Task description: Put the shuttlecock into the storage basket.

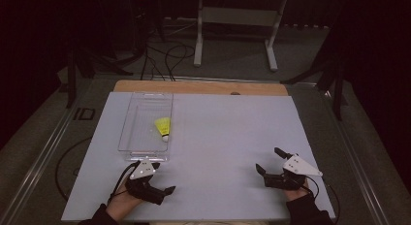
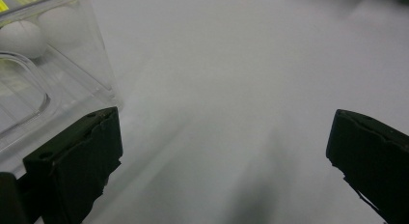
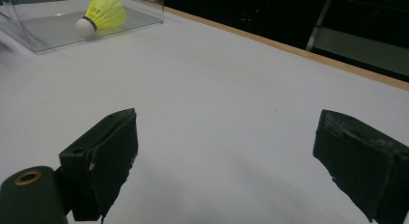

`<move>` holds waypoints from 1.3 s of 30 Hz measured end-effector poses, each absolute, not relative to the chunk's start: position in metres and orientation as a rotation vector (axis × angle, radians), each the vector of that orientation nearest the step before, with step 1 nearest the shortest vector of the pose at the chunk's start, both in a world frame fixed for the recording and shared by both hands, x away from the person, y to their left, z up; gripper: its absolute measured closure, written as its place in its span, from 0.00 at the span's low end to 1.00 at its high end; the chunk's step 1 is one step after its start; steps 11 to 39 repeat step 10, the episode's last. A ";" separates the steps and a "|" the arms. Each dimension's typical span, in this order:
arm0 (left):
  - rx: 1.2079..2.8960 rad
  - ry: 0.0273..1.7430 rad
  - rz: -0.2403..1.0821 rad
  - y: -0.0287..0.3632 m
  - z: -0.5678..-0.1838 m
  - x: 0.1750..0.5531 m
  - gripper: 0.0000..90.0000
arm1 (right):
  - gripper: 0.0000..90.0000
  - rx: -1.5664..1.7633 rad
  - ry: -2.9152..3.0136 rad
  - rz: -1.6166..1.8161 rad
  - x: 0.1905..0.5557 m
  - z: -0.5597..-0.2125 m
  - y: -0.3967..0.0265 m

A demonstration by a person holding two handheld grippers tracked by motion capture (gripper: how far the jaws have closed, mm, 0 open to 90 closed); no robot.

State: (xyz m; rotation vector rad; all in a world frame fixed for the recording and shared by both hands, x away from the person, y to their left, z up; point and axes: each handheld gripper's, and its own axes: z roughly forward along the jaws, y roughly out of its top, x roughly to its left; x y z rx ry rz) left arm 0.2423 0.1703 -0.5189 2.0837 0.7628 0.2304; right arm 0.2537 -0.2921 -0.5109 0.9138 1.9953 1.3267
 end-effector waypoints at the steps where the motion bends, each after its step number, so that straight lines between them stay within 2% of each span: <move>1: 2.079 0.766 0.233 0.170 -0.519 0.242 0.00 | 0.09 0.914 1.994 1.327 0.254 -0.511 -0.292; 39: 2.061 0.783 0.253 0.169 -0.519 0.242 0.00 | 0.09 0.917 1.997 1.326 0.254 -0.511 -0.292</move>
